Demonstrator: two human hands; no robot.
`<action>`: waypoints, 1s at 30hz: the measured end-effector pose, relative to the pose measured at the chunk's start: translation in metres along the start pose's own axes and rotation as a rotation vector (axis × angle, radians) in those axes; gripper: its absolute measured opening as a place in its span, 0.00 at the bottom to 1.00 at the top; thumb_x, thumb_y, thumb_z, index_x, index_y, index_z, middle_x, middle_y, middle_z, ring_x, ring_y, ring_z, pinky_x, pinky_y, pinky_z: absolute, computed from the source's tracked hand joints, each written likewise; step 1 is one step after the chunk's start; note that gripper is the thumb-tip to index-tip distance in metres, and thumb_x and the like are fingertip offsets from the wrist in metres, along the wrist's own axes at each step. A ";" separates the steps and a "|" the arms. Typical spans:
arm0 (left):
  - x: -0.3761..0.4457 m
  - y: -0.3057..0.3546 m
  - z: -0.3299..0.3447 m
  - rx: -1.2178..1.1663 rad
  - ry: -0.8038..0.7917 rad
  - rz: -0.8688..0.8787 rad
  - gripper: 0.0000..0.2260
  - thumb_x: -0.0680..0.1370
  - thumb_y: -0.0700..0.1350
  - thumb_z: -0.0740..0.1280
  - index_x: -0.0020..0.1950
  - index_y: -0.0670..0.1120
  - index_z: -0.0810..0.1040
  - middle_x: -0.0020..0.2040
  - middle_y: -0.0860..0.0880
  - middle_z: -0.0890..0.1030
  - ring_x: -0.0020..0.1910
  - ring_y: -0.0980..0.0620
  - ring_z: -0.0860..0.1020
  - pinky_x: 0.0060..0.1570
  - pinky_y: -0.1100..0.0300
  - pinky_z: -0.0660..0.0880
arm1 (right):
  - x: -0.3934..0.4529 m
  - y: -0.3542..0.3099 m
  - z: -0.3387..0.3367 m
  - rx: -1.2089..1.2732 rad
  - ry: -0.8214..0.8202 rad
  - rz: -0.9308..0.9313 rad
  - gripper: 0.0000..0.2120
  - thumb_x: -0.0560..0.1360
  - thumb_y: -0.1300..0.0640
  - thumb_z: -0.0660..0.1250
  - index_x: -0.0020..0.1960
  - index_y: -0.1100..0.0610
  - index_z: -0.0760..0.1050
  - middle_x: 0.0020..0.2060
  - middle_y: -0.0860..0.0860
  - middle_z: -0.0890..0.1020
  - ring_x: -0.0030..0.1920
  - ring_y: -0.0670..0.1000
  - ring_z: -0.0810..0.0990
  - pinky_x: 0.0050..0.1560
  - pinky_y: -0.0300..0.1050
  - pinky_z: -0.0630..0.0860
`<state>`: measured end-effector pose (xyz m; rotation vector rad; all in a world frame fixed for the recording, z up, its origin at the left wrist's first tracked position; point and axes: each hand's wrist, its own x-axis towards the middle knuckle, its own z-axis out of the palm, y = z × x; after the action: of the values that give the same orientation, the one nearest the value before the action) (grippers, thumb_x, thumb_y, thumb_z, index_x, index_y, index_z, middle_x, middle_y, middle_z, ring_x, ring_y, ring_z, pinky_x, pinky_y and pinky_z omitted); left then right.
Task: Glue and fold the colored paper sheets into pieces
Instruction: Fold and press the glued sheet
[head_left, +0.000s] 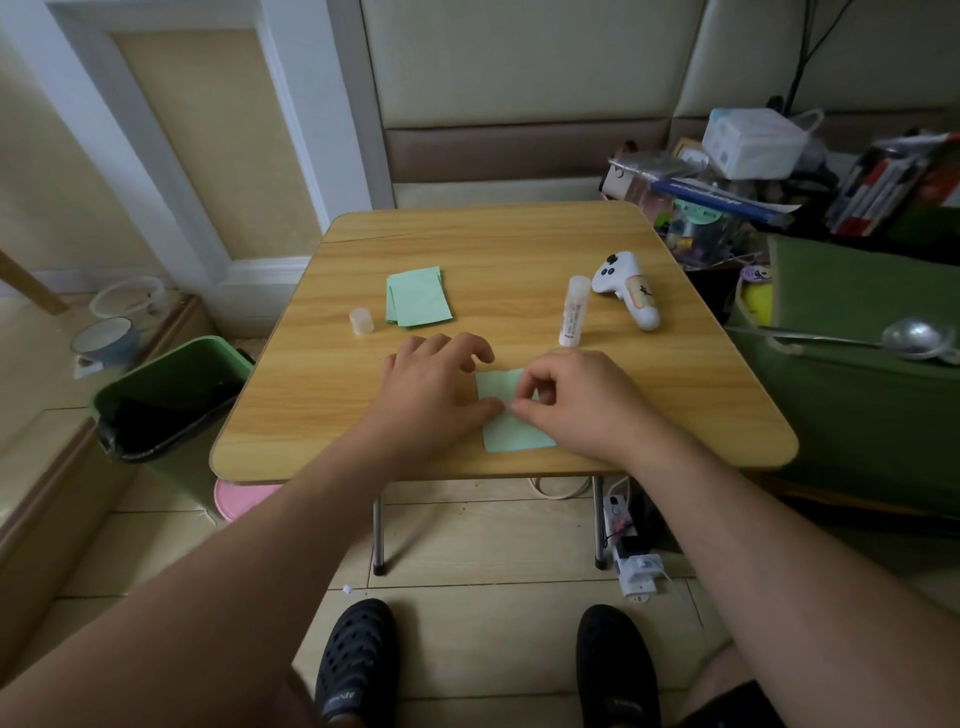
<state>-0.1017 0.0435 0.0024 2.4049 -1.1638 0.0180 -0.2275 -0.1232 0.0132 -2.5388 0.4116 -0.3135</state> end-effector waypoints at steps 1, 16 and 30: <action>0.000 -0.001 -0.002 0.006 0.003 0.004 0.23 0.71 0.63 0.74 0.62 0.63 0.71 0.56 0.60 0.74 0.61 0.50 0.68 0.59 0.50 0.66 | 0.001 -0.004 0.004 -0.036 0.032 -0.019 0.08 0.74 0.45 0.75 0.40 0.45 0.79 0.37 0.43 0.78 0.41 0.46 0.77 0.49 0.50 0.78; -0.004 -0.013 -0.022 -0.200 -0.299 -0.040 0.34 0.64 0.60 0.80 0.62 0.65 0.63 0.57 0.57 0.73 0.61 0.51 0.68 0.62 0.50 0.70 | 0.006 -0.020 0.017 -0.230 -0.020 -0.081 0.14 0.70 0.34 0.74 0.44 0.43 0.78 0.40 0.40 0.72 0.55 0.47 0.72 0.57 0.53 0.69; 0.007 -0.004 0.001 -0.039 0.061 -0.052 0.28 0.67 0.59 0.75 0.62 0.60 0.66 0.52 0.58 0.73 0.56 0.50 0.69 0.57 0.50 0.66 | 0.014 -0.011 0.010 -0.017 -0.010 0.019 0.10 0.73 0.43 0.76 0.39 0.45 0.79 0.35 0.43 0.77 0.38 0.44 0.74 0.51 0.53 0.77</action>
<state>-0.0947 0.0403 0.0011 2.3823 -1.0648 0.0510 -0.2087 -0.1145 0.0132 -2.5501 0.4352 -0.2910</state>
